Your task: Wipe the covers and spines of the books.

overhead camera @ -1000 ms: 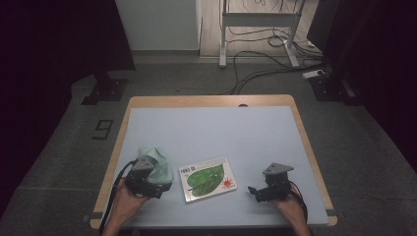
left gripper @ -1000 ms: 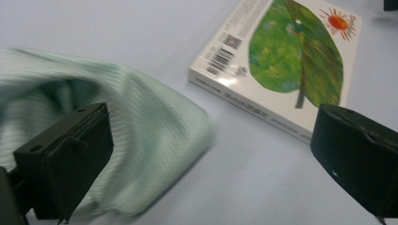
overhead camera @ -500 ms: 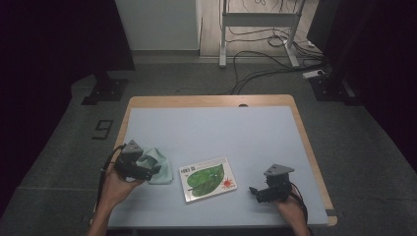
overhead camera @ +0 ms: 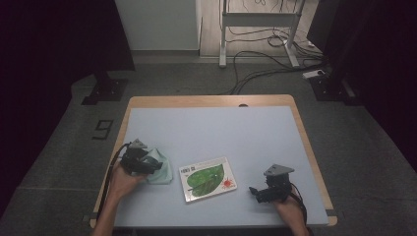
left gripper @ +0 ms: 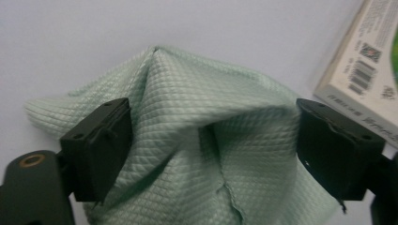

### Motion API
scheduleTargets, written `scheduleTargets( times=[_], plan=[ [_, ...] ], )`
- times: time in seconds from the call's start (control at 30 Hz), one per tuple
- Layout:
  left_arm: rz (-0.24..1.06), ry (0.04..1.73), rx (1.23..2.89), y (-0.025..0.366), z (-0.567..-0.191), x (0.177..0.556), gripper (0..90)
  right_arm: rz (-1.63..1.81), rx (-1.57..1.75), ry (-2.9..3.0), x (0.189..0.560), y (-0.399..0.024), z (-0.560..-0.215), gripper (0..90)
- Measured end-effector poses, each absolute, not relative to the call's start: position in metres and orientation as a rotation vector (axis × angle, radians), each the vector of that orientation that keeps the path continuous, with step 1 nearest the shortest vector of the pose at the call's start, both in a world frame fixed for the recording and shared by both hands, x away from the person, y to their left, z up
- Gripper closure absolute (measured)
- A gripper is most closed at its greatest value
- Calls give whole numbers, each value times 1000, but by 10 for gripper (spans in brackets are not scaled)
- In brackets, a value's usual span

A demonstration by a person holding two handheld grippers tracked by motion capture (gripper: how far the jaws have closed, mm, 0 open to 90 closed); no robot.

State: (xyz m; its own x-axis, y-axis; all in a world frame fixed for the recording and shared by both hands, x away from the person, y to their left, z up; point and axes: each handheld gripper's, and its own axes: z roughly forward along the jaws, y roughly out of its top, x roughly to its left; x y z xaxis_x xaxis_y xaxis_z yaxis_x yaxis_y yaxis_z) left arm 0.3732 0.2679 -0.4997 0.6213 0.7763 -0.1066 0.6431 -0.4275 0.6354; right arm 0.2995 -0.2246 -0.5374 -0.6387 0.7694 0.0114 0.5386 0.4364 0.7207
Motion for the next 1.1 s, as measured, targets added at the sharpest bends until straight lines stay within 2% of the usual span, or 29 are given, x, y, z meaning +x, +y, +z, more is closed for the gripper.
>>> scheduleTargets(
  times=[0.07,0.2,0.27,0.4,0.57,0.8,1.1],
  plan=[
    [275,1120,2189,268,-505,373,184,1018,1122,2374,300,-225,-537,0],
    [336,1122,2230,264,-512,370,344,1018,1122,2374,300,-225,-537,0],
    [394,1114,2244,261,-513,366,410,1018,1122,2374,300,-225,-537,0],
    [415,1115,2216,261,-514,362,522,1018,1122,2374,300,-225,-537,0],
    [429,1133,2189,264,-515,360,766,1018,1122,2374,300,-225,-537,0],
    [332,1125,2154,269,-502,358,802,1018,1122,2374,300,-225,-537,0],
    [279,1011,2119,255,-468,343,808,1018,1121,2374,300,-225,-537,0]
  ],
)
